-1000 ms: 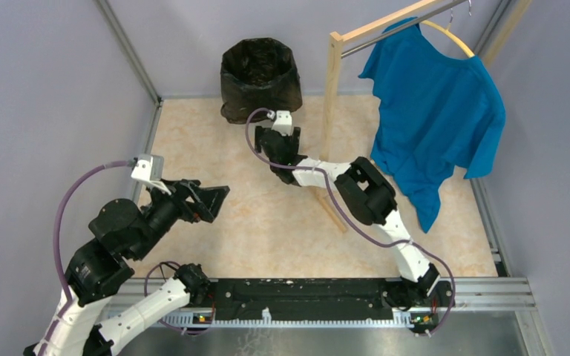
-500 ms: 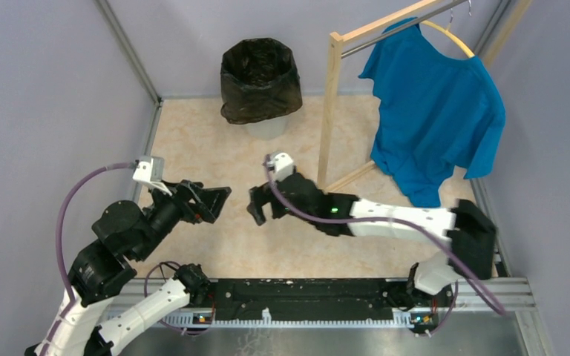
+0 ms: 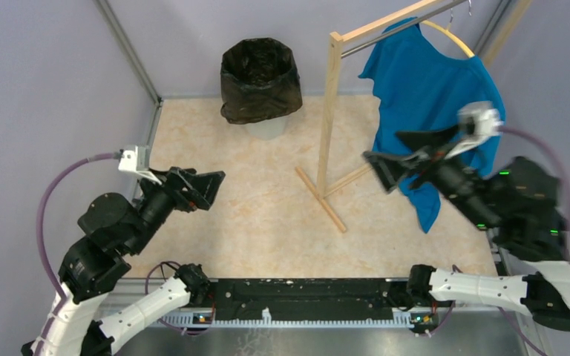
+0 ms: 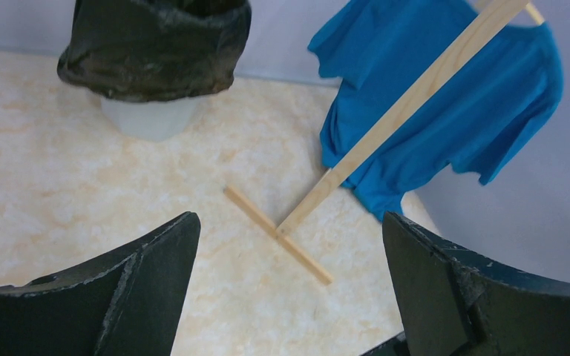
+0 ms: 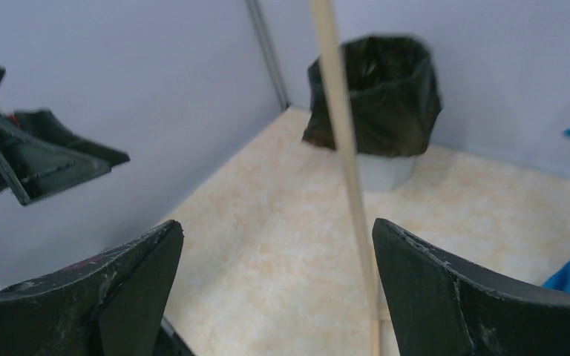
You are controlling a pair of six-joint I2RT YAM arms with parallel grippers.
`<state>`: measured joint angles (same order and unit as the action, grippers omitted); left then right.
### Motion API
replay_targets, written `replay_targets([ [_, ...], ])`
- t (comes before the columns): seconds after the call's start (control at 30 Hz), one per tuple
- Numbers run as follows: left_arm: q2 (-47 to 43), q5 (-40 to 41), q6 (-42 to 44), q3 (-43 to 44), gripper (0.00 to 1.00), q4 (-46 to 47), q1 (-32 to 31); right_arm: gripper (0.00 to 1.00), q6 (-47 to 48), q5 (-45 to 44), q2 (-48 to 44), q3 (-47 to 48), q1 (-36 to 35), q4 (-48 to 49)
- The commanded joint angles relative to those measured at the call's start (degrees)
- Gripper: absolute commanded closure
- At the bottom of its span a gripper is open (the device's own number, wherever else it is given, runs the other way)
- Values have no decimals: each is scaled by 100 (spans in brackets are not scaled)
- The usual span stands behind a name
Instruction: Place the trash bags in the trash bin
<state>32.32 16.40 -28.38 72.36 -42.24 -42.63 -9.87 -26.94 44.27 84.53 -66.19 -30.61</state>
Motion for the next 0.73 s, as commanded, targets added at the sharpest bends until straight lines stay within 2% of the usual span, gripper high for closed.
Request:
replay_targets([
  [0.0, 371, 194, 178, 693, 1, 440, -8, 1, 922, -828, 64, 846, 14, -550],
  [0.2, 567, 254, 224, 1008, 1, 582, -8, 1, 1338, -1143, -89, 1010, 19, -276],
  [0.37, 660, 387, 326, 1118, 1, 596, -8, 1, 1507, -2046, -225, 746, 19, -68],
  [0.7, 720, 292, 412, 1121, 1, 627, -8, 1, 1252, -2201, -211, 580, 19, -45],
])
